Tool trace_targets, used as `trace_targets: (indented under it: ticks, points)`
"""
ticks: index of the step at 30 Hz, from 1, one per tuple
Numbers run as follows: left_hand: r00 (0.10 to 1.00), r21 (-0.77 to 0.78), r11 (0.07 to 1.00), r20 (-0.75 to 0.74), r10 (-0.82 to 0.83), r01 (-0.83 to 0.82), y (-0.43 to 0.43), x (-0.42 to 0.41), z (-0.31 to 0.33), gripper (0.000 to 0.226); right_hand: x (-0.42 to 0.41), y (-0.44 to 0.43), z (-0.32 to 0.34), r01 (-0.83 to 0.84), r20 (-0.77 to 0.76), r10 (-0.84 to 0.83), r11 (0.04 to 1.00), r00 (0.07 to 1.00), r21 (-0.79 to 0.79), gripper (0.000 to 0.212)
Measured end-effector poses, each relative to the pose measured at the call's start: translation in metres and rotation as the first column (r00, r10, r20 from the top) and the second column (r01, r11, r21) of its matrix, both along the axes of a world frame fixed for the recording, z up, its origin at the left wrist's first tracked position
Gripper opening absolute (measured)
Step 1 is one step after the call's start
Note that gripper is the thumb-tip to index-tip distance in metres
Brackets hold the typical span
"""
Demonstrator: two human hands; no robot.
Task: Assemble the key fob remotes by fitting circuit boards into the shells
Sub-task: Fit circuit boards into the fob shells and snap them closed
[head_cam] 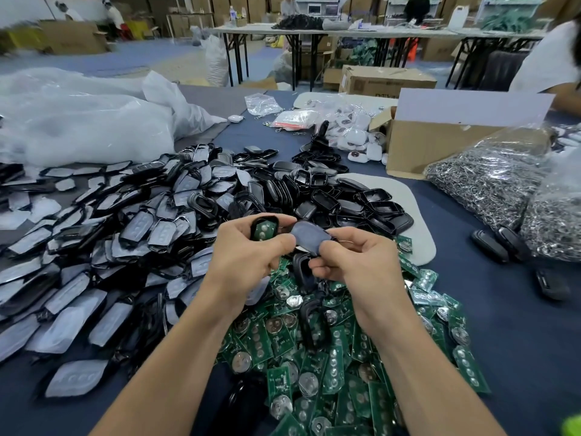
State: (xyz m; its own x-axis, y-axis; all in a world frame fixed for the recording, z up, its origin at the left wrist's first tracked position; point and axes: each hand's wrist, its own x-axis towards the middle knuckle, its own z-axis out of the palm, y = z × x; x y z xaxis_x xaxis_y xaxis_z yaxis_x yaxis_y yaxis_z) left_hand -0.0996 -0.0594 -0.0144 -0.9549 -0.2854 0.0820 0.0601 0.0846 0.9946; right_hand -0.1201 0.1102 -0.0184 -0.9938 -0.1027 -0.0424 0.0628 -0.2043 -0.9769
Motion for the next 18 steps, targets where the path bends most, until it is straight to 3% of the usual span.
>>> trace_targets:
  ticks: [5,8,11,14,18]
  points:
    - [1.0,-0.018,1.0,-0.01,0.006,-0.006,0.0,0.0,-0.001,0.024,0.0,0.0,0.001,0.034,-0.018,-0.033,0.998,0.999,0.055,0.016]
    - [0.999,-0.024,0.999,-0.026,0.037,-0.038,-0.003,-0.001,-0.002,0.02,0.001,0.004,0.006,-0.185,0.041,0.183,0.981,0.982,0.061,0.006]
    - [0.998,-0.009,0.999,-0.027,-0.05,0.049,-0.011,-0.001,0.001,0.025,-0.002,0.013,0.01,-0.375,0.191,0.384,0.923,0.903,-0.085,0.016]
    - [0.977,-0.02,0.978,-0.043,-0.207,0.207,-0.011,0.003,0.006,0.023,-0.003,0.021,0.011,-0.541,0.22,0.558,0.83,0.8,-0.135,0.027]
    - [0.968,0.031,0.969,-0.048,-0.245,0.246,-0.001,0.004,0.004,0.014,-0.005,0.024,0.006,-0.563,0.232,0.614,0.787,0.754,-0.252,0.047]
